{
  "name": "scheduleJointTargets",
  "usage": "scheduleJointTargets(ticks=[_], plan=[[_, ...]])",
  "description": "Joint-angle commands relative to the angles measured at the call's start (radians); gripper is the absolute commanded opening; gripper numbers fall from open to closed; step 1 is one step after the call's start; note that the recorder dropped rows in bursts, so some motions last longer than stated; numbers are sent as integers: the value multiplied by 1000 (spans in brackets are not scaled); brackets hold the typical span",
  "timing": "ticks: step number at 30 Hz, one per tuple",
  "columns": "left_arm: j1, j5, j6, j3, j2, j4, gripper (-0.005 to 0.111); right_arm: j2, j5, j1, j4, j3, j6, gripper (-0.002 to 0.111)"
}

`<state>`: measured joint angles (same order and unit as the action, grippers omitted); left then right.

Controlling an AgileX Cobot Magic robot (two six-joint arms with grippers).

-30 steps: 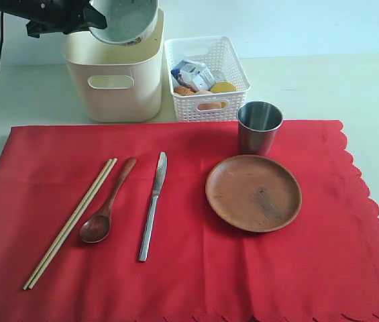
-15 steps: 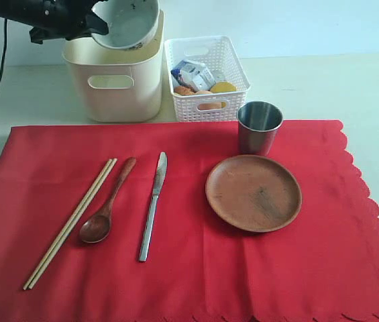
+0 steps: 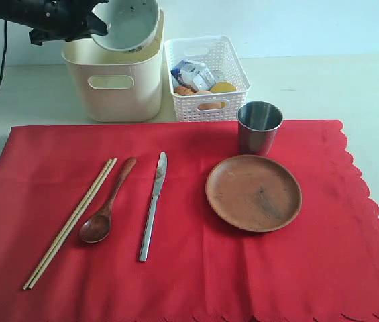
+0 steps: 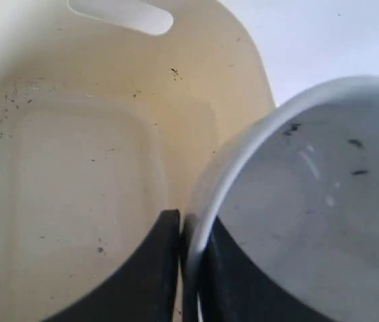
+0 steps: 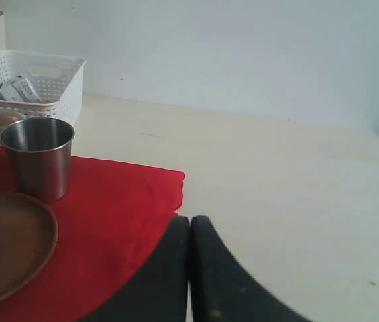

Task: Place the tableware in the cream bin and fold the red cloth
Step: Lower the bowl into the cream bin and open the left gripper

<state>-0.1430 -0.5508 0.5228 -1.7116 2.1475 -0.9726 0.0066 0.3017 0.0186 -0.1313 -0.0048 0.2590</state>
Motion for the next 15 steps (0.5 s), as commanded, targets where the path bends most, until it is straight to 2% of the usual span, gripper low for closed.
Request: scheduleJointTargets(ticks=[1,5,15], plan=[[4,7,0,-12,-6,-15,24,-7,-1,5,1,5,2,0],[4,7,0,-12,-6,-13,28,-7,-1,5,1,5,2,0],[4,7,0,-12,-6,-11,28,-7,-1,5,1,5,2,0]])
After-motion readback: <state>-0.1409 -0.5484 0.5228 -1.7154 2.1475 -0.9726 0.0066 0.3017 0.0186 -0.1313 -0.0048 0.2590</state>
